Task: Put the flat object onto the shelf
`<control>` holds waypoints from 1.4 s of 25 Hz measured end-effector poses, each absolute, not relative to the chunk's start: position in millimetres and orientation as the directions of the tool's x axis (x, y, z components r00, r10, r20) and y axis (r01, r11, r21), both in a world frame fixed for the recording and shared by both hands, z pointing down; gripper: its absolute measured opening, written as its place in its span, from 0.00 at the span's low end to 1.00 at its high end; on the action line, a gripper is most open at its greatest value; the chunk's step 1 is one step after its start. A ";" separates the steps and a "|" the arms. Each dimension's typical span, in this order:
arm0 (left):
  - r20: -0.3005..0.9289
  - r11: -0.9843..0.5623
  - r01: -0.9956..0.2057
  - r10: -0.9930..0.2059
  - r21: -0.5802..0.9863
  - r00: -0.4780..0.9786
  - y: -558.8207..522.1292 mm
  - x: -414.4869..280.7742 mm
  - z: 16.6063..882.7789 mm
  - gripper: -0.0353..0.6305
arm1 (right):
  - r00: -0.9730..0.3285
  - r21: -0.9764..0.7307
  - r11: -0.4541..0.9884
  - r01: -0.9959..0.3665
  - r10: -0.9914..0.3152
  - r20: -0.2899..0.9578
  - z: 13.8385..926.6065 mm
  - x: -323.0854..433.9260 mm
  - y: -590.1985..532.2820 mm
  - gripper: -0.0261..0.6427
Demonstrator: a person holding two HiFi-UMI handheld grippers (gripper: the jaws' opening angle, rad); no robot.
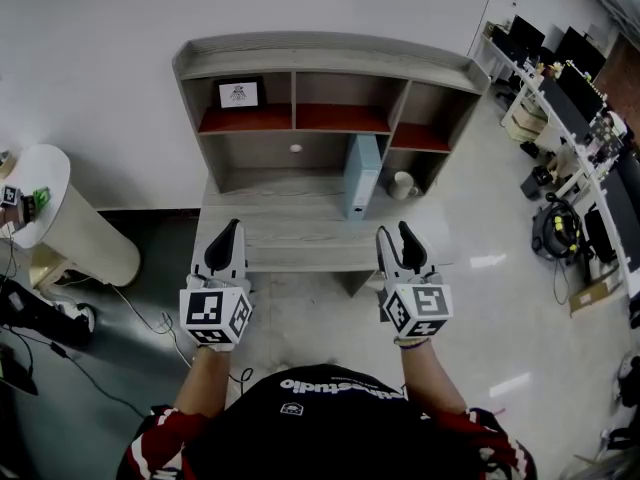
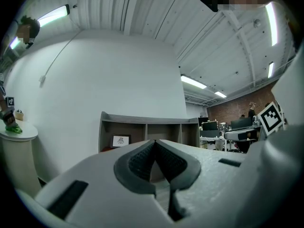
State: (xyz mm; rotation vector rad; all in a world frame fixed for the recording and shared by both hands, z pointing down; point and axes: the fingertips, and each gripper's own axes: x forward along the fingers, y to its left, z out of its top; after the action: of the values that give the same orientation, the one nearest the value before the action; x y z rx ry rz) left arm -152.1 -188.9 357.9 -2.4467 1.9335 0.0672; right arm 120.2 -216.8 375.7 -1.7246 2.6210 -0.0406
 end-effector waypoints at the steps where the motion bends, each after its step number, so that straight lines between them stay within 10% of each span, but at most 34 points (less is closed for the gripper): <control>1: -0.047 -0.229 -0.973 -0.972 0.008 0.228 -188.7 -151.8 357.9 0.06 | -0.398 -0.025 0.397 -0.917 -0.917 0.010 376.1 120.2 -217.2 0.28; 16: -0.042 -0.203 -0.979 -0.978 0.005 0.203 -180.2 -153.4 356.3 0.06 | -0.418 -0.005 0.418 -0.909 -0.908 0.009 374.2 115.8 -216.2 0.07; 35: -0.041 -0.209 -0.978 -0.977 0.008 0.208 -184.4 -154.2 360.4 0.06 | -0.389 0.013 0.389 -0.921 -0.921 0.026 376.5 117.6 -223.5 0.04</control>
State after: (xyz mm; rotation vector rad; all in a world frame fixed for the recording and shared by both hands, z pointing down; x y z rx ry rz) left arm -154.2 -184.4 360.4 -2.4266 1.9640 0.0575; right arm 117.6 -223.5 376.5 -1.7524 2.6419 -0.0060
